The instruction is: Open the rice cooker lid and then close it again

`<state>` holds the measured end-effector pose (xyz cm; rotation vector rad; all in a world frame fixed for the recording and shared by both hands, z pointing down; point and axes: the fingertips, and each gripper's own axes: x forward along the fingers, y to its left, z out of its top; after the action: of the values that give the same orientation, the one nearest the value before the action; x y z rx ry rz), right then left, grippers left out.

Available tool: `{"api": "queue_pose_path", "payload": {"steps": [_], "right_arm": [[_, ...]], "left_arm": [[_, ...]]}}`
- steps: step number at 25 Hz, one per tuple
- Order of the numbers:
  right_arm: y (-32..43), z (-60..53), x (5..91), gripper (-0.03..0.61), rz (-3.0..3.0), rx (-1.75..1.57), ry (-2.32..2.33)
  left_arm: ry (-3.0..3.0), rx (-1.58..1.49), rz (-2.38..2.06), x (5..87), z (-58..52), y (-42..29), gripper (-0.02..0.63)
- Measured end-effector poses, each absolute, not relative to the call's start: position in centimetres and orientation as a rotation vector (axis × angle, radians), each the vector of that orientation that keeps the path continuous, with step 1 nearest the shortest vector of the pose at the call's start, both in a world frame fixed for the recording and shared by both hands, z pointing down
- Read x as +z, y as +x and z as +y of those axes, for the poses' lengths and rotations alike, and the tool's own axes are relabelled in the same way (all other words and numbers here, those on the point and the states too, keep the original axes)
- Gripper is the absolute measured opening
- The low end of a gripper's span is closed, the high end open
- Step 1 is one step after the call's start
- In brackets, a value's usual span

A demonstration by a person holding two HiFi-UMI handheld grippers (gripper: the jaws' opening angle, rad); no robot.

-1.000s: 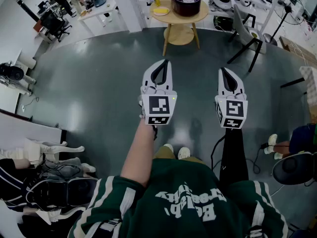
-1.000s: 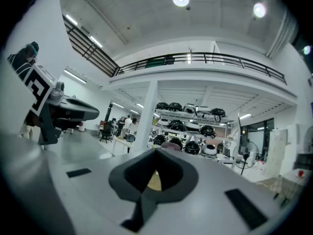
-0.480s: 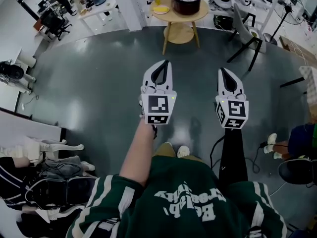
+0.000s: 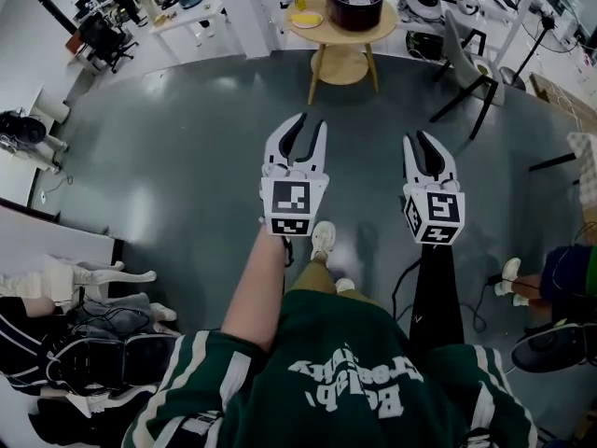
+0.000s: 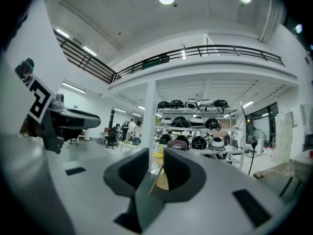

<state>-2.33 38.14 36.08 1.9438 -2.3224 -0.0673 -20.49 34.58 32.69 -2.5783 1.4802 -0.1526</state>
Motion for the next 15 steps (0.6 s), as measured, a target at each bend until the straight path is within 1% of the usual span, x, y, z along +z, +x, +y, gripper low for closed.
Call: {"api": "queue_pose_path", "payload": {"steps": [6, 15], "right_arm": [[-2.0, 34.3, 36.7, 0.103, -2.319, -0.058, 1.937], [-0.7, 24.7, 36.9, 0.103, -2.304, -0.038, 1.947]], "left_arm": [[-2.592, -0.158, 1.461, 33.4, 30.6, -19.9, 0.103], [-2.617, -0.148, 1.423, 32.9, 20.4, -18.0, 0.103]]}}
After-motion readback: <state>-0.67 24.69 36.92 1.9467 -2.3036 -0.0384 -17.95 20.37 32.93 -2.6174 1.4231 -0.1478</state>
